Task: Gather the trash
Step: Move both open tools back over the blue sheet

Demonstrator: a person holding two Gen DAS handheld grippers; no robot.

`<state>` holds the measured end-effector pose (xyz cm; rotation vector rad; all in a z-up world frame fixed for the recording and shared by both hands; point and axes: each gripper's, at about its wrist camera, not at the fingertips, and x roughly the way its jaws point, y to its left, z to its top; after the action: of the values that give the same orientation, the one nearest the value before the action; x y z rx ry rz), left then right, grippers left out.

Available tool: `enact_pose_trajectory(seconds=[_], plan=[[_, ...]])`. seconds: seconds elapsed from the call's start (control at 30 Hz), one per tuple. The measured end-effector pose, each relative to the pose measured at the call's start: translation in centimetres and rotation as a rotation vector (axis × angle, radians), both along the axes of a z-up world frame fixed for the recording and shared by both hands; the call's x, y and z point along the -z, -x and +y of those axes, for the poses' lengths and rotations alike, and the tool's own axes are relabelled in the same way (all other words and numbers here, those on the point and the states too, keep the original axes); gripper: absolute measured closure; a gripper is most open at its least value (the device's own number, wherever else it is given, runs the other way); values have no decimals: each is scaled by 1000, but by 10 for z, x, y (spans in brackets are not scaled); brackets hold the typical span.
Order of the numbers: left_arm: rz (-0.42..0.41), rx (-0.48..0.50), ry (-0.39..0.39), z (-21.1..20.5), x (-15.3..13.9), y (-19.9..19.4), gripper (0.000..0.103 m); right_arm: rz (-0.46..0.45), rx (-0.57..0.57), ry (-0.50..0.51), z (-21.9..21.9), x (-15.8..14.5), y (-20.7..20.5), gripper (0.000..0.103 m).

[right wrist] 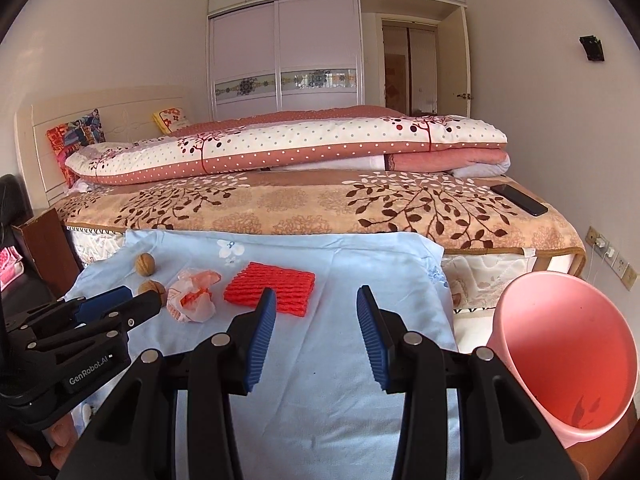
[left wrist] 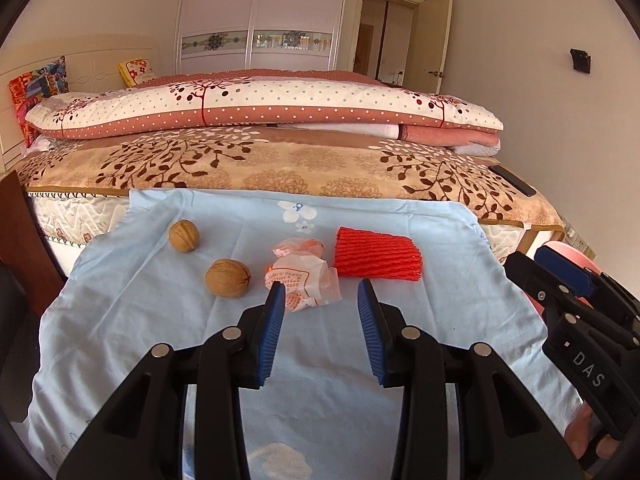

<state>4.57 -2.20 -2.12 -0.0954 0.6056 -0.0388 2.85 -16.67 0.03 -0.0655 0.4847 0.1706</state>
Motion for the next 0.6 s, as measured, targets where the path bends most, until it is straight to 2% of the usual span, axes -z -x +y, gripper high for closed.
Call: enact_pose_trajectory(seconds=[0.3, 0.5, 0.6], plan=[[18, 1, -36, -6, 2, -2, 65, 58, -10, -11, 0, 8, -3, 61], [44, 17, -45, -9, 6, -6, 65, 18, -8, -4, -1, 3, -7, 60], [57, 17, -45, -9, 8, -7, 65, 9, 13, -17, -6, 4, -11, 57]])
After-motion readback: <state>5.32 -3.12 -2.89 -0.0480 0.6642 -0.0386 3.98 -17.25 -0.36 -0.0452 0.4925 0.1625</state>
